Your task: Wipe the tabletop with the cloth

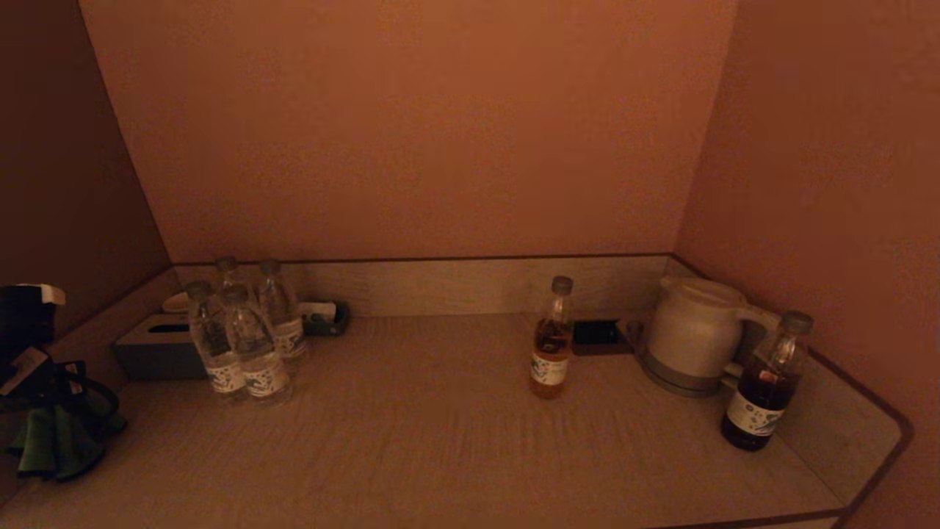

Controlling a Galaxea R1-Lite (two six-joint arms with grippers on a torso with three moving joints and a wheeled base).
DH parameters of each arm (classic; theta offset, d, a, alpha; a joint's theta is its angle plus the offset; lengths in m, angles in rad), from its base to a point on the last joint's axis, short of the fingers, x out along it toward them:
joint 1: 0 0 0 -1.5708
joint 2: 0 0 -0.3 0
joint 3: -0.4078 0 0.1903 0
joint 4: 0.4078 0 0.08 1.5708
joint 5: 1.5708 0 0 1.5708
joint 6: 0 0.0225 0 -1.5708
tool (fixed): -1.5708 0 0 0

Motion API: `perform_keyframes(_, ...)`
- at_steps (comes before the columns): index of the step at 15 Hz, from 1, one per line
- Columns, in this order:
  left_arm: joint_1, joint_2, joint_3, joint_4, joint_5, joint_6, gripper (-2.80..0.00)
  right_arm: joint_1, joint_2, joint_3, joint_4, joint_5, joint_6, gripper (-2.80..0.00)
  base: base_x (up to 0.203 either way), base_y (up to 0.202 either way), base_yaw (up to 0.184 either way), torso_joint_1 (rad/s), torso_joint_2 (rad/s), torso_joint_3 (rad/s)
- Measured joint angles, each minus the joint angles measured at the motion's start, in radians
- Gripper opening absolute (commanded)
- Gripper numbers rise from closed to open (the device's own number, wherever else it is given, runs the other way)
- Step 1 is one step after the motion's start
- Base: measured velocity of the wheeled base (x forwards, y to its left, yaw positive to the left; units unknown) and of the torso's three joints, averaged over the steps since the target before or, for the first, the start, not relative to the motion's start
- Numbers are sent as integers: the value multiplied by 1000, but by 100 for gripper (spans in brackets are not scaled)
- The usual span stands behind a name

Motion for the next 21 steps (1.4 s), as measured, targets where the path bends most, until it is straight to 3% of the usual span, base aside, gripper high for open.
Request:
perform_keyframes(14,-146,-239,-23,7,-2,-32,0,0,0,0,0,0,-1,-280,0,0,0,0,0,0)
perform_keyframes(15,-153,-254,-19,9,-18,-33,-280,0,0,0,0,0,0,-280,0,0,0,0,0,0)
perform_keyframes(17,-170,-325,-7,25,-69,-37,-280,0,0,0,0,0,-1,-280,0,0,0,0,0,0)
perform_keyframes(21,-197,-547,12,94,-260,-28,-280,0,0,0,0,0,0,-280,0,0,0,0,0,0)
